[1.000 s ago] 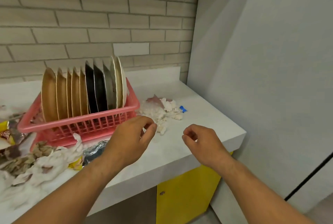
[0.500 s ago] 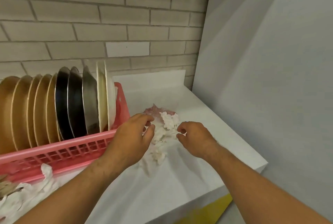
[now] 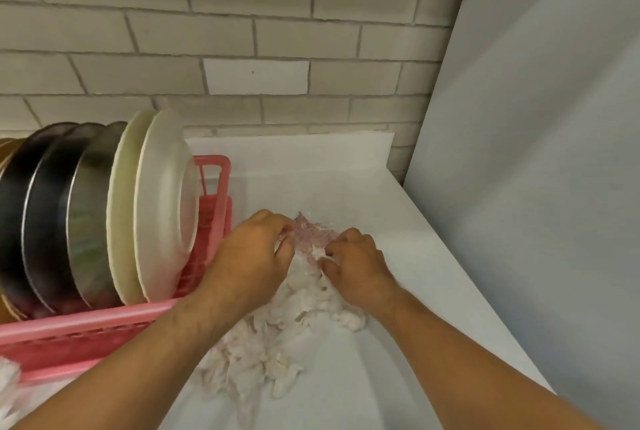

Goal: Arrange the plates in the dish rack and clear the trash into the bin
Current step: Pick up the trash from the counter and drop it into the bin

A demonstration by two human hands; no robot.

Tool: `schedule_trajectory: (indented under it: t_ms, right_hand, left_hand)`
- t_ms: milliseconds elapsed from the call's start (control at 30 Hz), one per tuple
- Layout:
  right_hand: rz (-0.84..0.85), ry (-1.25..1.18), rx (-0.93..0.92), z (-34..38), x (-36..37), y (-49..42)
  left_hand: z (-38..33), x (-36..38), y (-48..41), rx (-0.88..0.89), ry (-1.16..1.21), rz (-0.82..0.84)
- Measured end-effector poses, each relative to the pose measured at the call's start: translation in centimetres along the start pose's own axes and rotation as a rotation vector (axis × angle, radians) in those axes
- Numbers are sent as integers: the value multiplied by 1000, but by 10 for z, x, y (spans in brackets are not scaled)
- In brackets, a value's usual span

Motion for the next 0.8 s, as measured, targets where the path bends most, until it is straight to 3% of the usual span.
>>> schedule_trajectory:
  t_ms: [167,433,567,800]
  right_hand:
    - [-225,-348,-41,-15,-44,-1]
    - [-288,-648,162,-65,-73,15]
    - [-221,-443,113,-79,-62,24]
    - [-41,-328,152,-70,-32,14]
  left_hand:
    - [-5,26,-44,-88,-40,105]
    - [13,122,-97,-206,-369,593]
    - [27,141,-93,-218,-452,495]
    - [27,143,-89,-176,-228,463]
Point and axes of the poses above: each hand's wrist, its own y-axis away from the middle knuckle, its own x-axis out of the palm, z = x × y, the point moved 5 cm from there along -y, towards the middle knuckle, and after that the axes turned 6 degrees about -x, right-handed, at the moved point
